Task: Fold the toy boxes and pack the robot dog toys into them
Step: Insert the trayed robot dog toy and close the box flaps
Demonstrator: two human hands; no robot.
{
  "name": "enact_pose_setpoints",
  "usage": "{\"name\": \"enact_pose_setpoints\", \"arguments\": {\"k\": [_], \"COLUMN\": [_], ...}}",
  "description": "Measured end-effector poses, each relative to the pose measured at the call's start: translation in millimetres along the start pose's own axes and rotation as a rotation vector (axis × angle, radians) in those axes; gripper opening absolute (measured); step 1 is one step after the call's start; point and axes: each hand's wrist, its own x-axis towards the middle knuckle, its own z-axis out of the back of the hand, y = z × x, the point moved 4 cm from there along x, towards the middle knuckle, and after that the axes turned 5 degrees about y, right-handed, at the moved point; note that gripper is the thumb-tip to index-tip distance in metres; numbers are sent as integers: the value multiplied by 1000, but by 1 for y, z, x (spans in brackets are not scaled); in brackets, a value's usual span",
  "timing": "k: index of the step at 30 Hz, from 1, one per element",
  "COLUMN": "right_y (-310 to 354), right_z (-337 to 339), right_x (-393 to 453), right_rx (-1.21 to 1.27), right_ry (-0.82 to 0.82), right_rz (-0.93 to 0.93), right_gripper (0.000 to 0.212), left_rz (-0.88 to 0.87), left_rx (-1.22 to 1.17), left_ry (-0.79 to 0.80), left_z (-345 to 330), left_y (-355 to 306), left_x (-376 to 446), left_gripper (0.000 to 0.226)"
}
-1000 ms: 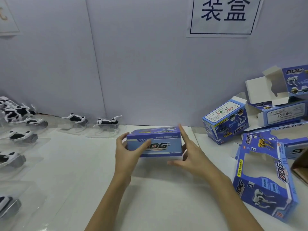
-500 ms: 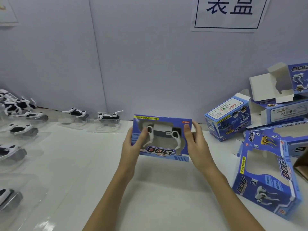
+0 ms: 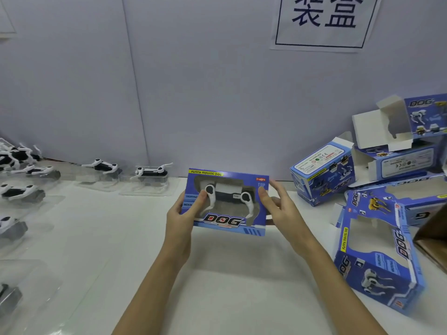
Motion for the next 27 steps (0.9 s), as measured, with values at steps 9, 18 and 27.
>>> {"name": "enact_pose_setpoints", "arguments": {"k": [9,18,27], "right_y": [14,43,2], "right_z": [21,82,72], "right_x": [-4,-25,-23], "right_rx": [107,452,-1166], "right_ry": [-156,-790,-238], "right_rz": [-157,258,-747], "right_gripper": [72,57,74], "left_rz": [38,157,200], "left_rx": [-110,-146,-154], "left_ry": [-160,-140,-128], "left_z": [22,27,27], "left_y": [2,9,13], "left_x": [13,12,10], "left_gripper": [68,56,53]}}
